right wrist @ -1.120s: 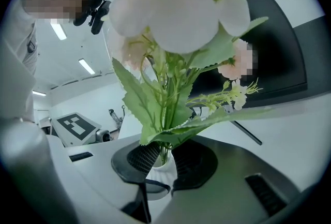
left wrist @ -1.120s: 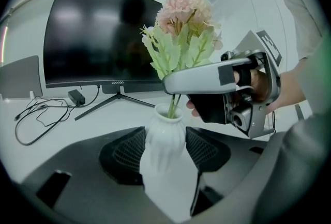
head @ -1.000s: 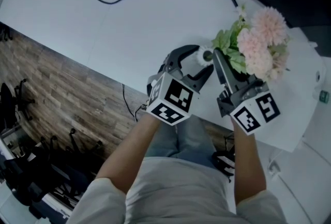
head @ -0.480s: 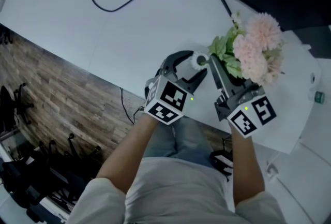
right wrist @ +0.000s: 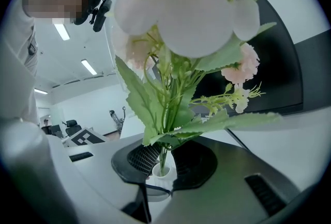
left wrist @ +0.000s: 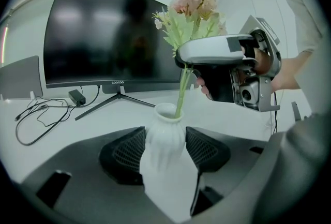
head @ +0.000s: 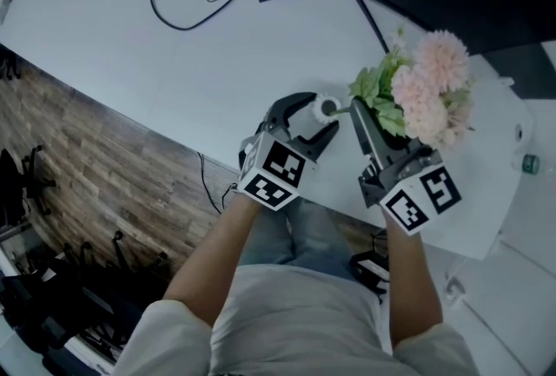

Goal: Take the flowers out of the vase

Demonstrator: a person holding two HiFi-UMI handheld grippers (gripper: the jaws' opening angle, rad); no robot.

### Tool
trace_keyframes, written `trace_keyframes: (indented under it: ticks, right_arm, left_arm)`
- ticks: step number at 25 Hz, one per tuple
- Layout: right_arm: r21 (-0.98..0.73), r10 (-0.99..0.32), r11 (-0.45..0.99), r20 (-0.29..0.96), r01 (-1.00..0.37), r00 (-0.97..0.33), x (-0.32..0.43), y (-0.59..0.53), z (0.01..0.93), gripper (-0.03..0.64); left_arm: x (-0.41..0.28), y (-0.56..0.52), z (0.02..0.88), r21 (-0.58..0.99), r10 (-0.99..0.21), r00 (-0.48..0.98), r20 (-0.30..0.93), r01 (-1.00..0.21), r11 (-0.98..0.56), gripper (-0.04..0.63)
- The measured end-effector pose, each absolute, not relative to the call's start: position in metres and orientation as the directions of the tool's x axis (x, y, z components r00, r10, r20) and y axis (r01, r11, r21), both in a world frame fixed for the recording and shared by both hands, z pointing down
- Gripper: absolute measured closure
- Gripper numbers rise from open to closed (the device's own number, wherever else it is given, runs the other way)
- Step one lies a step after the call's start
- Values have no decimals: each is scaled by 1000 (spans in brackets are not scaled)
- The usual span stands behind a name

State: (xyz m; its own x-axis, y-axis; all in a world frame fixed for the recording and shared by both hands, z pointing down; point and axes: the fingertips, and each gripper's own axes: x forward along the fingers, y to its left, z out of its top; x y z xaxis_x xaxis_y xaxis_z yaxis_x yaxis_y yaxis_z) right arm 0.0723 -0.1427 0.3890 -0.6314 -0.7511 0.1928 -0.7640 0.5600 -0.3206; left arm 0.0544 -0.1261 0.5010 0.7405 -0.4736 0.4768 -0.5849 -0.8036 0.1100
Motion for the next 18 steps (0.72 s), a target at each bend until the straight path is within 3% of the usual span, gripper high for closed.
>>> trace_keyframes:
  ticks: [18]
  right_arm:
    - [-300, -767, 559, 168, -773, -620, 87, -135, 364, 534]
  left_arm:
    - [53, -127, 497, 102, -489, 728, 481, -600, -793, 347]
